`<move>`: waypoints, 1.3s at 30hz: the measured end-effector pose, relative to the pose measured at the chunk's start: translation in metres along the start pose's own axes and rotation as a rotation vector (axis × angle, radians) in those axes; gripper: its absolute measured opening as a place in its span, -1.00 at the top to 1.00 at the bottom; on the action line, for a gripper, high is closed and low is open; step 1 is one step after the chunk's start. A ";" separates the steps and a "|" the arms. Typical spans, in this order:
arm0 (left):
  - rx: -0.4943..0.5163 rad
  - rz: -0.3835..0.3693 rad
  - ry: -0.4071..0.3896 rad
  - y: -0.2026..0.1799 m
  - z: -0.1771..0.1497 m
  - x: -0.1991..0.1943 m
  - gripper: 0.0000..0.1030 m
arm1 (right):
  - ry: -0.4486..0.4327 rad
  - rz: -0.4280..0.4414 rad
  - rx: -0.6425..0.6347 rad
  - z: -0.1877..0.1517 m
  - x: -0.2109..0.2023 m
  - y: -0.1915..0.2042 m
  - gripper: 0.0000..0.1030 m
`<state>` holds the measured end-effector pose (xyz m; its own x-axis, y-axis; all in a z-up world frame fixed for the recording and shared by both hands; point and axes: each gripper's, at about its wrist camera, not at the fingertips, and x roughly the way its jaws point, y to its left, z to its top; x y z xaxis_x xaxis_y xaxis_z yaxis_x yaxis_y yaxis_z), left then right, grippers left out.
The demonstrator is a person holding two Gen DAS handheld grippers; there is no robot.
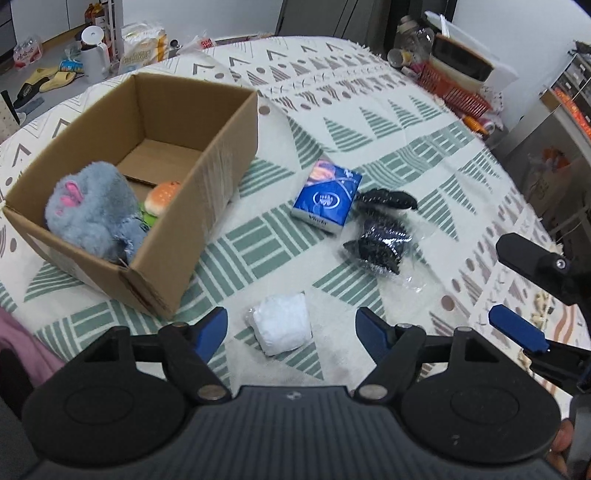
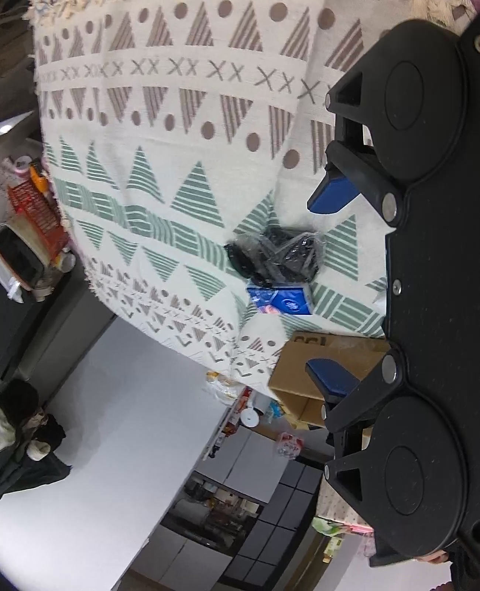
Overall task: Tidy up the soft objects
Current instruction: 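Move both tools back toward the remaining items on the bed, then grasp the white cloth bundle with the left tool while the right tool grasps the black bag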
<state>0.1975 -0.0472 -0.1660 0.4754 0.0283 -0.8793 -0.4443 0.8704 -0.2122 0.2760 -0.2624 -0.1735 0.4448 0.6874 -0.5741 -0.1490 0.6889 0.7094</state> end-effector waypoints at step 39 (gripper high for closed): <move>0.039 0.009 0.013 -0.006 0.054 0.033 0.19 | 0.107 0.013 0.099 0.015 0.091 -0.039 0.45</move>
<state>0.2573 -0.0250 -0.1709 0.4617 0.0305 -0.8865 -0.4190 0.8884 -0.1877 0.3356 -0.2297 -0.2472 0.3464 0.7201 -0.6013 -0.0640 0.6576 0.7507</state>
